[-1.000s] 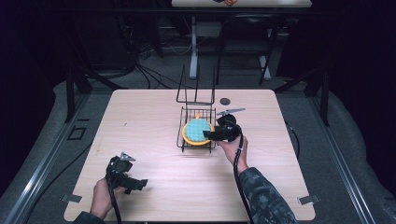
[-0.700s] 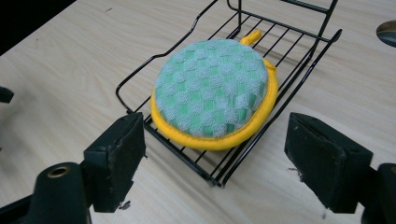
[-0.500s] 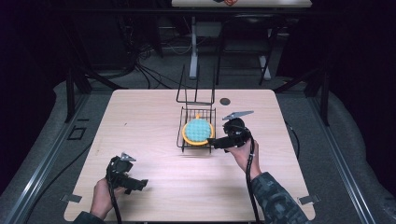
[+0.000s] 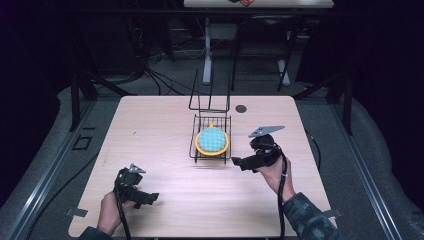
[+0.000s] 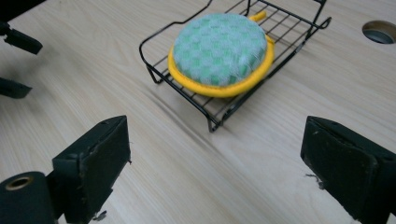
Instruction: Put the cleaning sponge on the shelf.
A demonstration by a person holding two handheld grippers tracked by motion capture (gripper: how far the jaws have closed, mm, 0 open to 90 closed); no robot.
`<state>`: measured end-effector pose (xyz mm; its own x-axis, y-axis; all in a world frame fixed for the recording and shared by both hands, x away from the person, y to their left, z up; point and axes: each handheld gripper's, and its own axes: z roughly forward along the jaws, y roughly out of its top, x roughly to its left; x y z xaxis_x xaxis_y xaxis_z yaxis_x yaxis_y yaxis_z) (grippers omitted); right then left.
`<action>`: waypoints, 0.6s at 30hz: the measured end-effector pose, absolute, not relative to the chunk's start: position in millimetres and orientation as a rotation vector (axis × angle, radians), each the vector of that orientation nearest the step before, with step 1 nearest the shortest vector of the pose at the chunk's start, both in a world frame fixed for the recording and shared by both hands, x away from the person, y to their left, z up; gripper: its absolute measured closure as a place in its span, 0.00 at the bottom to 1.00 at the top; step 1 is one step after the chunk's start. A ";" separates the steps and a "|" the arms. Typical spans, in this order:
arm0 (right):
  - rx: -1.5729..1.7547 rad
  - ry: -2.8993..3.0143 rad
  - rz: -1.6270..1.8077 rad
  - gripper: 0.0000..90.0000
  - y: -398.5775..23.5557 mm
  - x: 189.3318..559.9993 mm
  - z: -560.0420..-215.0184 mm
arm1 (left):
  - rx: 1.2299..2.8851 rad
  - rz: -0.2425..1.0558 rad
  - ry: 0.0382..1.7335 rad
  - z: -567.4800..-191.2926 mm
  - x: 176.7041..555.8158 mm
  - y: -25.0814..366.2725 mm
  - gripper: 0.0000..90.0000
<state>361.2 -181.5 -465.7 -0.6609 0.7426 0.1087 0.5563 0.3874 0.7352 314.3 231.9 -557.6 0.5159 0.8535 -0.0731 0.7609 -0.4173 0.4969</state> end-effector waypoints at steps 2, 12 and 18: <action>1.159 2.406 1.122 0.08 -188.2 358.1 -467.6 | 2.288 0.261 1.320 -557.6 314.4 231.7 0.00; 1.232 2.376 1.035 0.09 -226.3 340.4 -480.9 | 2.290 0.261 1.321 -557.7 314.2 231.7 0.00; 1.291 2.339 1.013 0.09 -248.3 331.1 -491.9 | 2.304 0.273 1.305 -556.7 312.7 230.2 0.00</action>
<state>331.1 -248.3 -491.9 -0.5598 0.8244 0.0842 0.6253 0.3535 0.6957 312.7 230.2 -556.7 0.5268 0.8479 -0.0592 0.7533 -0.4335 0.4945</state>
